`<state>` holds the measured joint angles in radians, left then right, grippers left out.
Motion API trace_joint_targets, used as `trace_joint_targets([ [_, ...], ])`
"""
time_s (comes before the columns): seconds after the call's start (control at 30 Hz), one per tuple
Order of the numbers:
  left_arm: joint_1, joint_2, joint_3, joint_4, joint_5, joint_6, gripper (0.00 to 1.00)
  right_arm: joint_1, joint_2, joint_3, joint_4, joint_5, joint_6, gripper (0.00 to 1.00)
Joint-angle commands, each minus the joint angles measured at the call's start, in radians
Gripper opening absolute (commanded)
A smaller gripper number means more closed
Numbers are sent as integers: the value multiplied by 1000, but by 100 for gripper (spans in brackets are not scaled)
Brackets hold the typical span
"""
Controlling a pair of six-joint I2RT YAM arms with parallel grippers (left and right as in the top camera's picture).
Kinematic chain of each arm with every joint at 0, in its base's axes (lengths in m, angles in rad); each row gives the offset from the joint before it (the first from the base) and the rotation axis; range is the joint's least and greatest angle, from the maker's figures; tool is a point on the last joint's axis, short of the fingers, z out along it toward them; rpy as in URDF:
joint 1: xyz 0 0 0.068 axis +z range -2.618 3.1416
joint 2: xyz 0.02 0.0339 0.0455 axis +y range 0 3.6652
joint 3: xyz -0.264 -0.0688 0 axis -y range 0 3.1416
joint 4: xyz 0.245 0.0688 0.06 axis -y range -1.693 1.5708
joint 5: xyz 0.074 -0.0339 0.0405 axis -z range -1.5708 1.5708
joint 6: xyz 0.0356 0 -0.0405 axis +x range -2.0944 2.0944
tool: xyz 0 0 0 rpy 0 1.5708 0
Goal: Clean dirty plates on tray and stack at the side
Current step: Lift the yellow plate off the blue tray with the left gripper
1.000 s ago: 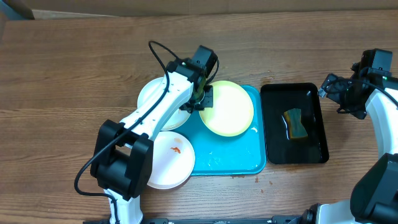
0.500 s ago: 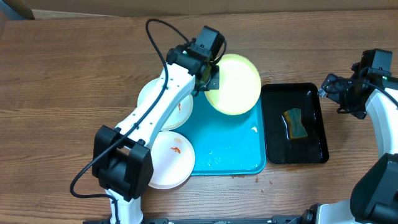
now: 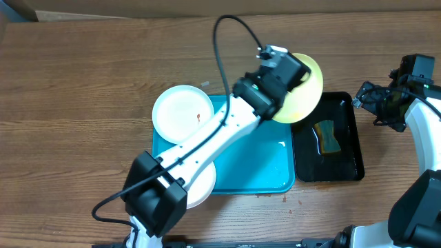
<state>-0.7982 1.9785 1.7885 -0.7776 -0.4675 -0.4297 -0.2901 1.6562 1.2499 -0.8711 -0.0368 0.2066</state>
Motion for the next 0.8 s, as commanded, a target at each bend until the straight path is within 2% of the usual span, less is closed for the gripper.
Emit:
trace_joint_targets([
  [0.0,-51,7,29,35,-185,80,4,0,-6,18,5,6,3,100],
  [0.57,-245,8,29,327,-592,483,4,0,-6,18,5,6,3,100],
  [0.77,-274,8,29,439,-690,553,4,0,-6,18,5,6,3,100],
])
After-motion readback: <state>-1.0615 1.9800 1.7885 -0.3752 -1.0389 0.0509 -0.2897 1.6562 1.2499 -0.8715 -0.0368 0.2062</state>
